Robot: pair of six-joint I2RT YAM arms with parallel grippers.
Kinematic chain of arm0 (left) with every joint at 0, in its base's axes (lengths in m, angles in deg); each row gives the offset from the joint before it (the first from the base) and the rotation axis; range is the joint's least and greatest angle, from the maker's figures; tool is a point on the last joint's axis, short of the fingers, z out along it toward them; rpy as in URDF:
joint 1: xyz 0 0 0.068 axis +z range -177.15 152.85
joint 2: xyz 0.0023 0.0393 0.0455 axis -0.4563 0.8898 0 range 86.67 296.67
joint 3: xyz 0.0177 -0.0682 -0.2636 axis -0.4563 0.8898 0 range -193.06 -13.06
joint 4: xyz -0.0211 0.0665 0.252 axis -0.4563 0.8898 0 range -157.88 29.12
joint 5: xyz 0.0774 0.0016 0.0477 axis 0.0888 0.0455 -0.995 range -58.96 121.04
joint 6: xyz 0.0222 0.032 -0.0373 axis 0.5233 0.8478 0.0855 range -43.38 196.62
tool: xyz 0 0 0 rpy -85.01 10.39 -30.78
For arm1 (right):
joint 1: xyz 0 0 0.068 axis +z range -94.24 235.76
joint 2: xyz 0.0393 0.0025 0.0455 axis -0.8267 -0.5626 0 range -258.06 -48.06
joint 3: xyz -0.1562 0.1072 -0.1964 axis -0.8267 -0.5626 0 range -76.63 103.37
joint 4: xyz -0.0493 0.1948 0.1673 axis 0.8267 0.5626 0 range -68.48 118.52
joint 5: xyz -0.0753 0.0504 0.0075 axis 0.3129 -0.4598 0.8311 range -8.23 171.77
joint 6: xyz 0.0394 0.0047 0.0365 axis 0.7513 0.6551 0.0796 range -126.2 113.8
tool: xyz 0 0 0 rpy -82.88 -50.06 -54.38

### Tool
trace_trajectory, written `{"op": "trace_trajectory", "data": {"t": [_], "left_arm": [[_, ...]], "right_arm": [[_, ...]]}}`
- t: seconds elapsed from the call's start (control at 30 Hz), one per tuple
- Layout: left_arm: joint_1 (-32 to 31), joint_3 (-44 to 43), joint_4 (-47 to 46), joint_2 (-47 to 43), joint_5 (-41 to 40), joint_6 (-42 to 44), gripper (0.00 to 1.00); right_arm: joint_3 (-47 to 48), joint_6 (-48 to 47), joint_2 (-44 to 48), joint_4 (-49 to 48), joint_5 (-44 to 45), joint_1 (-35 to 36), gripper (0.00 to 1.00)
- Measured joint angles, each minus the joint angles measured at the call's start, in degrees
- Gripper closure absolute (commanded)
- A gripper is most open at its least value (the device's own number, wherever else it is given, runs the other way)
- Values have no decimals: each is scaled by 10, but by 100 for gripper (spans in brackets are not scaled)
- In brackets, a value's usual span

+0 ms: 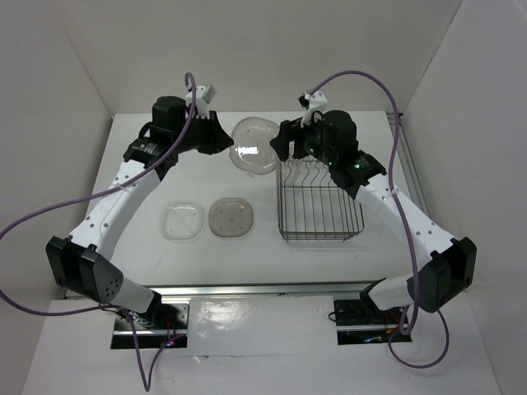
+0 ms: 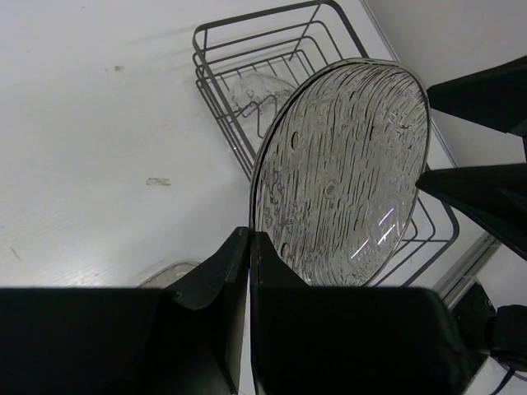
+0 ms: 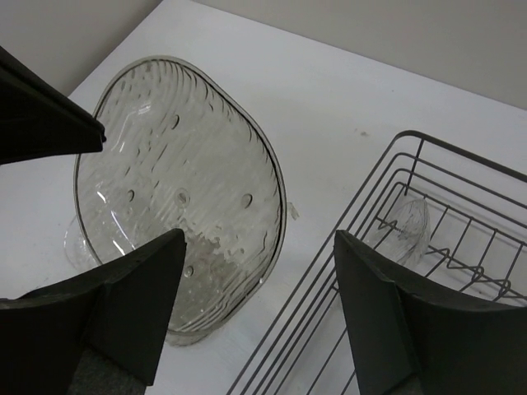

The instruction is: Load the plates into the dish rack

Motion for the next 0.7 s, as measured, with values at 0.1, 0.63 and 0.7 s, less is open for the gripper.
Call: {"op": "trace_trajectory", "data": {"t": [0.1,0.63,0.7], "left_arm": [[-3,2,-3,-1,14,0,100],[-3,27,-31,-12,42,-1,100],[-3,27,-31,-12,37,0,100]], "right_arm": [[0,0,0,-8,2,0,29],[-1,0,-9,-23,6,0,87],[-1,3,-9,-23,7,0,96]]}}
